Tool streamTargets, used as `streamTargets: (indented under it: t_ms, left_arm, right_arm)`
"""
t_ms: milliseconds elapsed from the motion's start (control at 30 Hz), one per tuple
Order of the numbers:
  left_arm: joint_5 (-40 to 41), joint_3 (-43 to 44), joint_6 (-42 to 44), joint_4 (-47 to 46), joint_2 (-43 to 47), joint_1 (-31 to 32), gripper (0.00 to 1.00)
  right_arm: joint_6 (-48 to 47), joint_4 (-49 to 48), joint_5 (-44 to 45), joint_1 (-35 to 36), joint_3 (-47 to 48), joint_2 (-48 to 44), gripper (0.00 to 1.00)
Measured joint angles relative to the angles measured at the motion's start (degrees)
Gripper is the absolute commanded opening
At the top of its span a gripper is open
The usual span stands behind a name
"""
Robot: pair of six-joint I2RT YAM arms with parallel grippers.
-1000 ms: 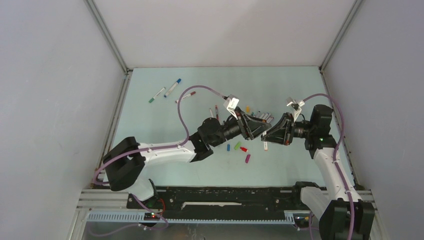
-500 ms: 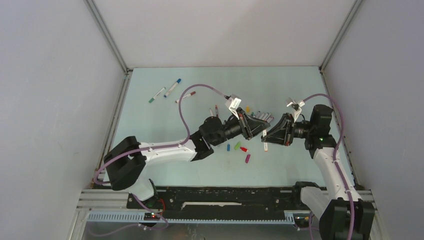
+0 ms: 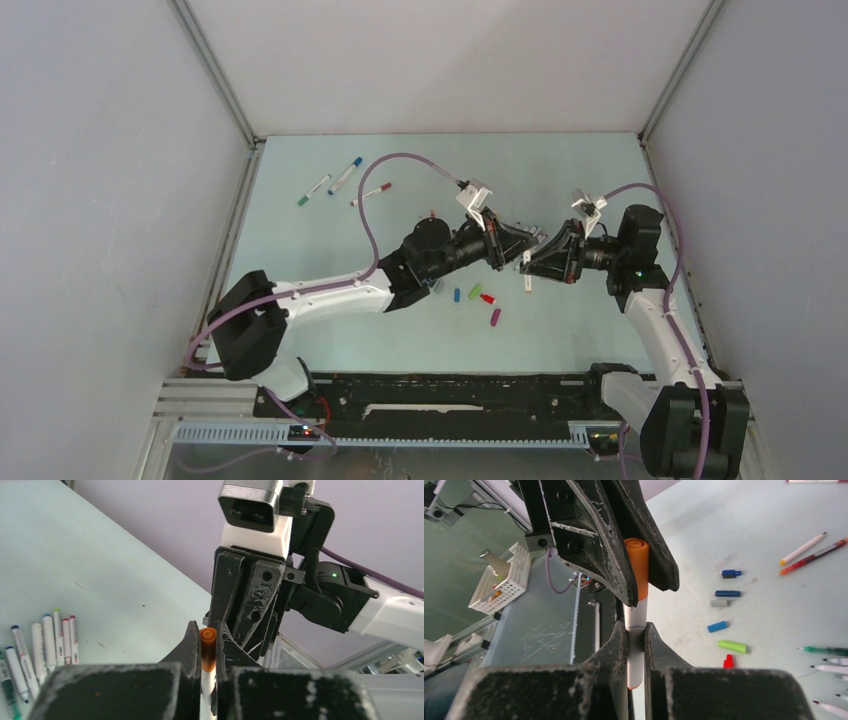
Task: Open the pen caps
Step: Open the pen cap from the pen.
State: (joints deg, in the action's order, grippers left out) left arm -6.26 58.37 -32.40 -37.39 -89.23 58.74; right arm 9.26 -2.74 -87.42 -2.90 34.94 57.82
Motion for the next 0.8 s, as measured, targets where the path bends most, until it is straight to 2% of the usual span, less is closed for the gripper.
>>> streamTargets:
  t_ms: [233, 533, 667, 800]
  left_arm:
    - [-1.09, 4.15, 3.13, 5.92, 0.0, -1.42, 0.0]
    - [-3.28, 4.37, 2.97, 10.73, 2.97, -2.67, 0.0]
    - [-4.24, -0.63, 0.26, 13.57, 9.51, -4.24, 0.0]
    - [2.12, -4.02, -1.75, 12.85, 21.7, -13.27, 0.0]
  right_arm:
    - [0.33, -5.53, 3.32, 0.22, 0.0, -0.11, 0.0]
    - [-0.35, -6.47, 3.58, -0.96, -0.02, -1.75, 0.0]
    - [-1.29, -6.08, 2.05, -2.27, 0.02, -4.07, 0.0]
    - [-1.2, -1.49, 1.75, -6.58, -2.93, -4.55, 0.0]
